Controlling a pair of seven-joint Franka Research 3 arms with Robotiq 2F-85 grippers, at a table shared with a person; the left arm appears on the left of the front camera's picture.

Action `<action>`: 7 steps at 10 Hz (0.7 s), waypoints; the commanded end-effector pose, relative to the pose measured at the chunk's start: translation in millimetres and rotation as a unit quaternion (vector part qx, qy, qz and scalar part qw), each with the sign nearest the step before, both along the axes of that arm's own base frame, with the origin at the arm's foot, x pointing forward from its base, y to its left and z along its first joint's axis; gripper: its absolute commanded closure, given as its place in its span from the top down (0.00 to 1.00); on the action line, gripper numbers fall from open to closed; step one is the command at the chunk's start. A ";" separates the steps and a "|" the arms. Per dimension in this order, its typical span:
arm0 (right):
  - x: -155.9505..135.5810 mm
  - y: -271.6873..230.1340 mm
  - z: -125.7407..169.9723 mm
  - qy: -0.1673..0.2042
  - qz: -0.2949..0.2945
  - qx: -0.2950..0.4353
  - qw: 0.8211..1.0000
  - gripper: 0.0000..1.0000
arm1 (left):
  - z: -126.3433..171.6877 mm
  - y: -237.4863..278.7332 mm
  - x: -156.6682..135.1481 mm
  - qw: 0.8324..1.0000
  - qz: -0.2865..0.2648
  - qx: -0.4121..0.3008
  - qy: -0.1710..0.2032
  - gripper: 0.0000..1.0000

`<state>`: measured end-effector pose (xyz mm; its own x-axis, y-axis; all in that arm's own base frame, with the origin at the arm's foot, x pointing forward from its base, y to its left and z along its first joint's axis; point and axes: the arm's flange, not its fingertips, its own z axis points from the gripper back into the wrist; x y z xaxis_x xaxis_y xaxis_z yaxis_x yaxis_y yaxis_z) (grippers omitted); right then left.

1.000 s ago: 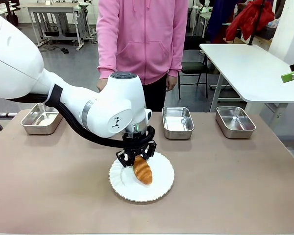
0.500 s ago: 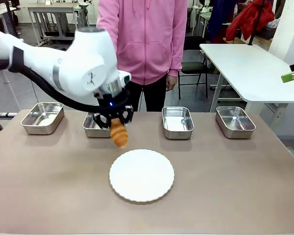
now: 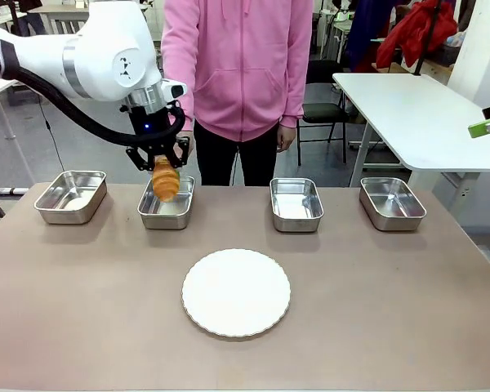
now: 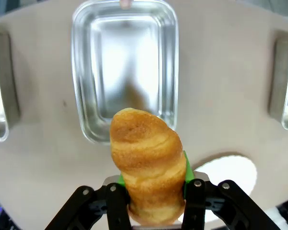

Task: Place the bread in the container.
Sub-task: Place the Butter Roll into the Airtight Container indicated by the human.

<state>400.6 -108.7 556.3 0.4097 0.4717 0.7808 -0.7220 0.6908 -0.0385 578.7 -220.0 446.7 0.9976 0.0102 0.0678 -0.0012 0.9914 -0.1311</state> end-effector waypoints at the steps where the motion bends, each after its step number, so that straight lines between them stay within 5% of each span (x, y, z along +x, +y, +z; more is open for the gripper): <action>1: 0.0 -0.1 -0.2 -0.011 0.008 0.007 1.000 1.00 | -7.2 4.2 37.9 0.999 -0.036 0.009 0.007 0.41; 7: 0.0 -0.1 -0.2 -0.011 0.008 0.007 1.000 1.00 | -50.6 6.7 70.7 0.996 -0.076 0.052 0.003 0.41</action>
<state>400.7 -108.7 556.2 0.4101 0.4720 0.7804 -0.7221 0.6908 -0.0384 647.3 -216.4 393.2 0.9884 -0.1456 0.0440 0.1484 0.9863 -0.0714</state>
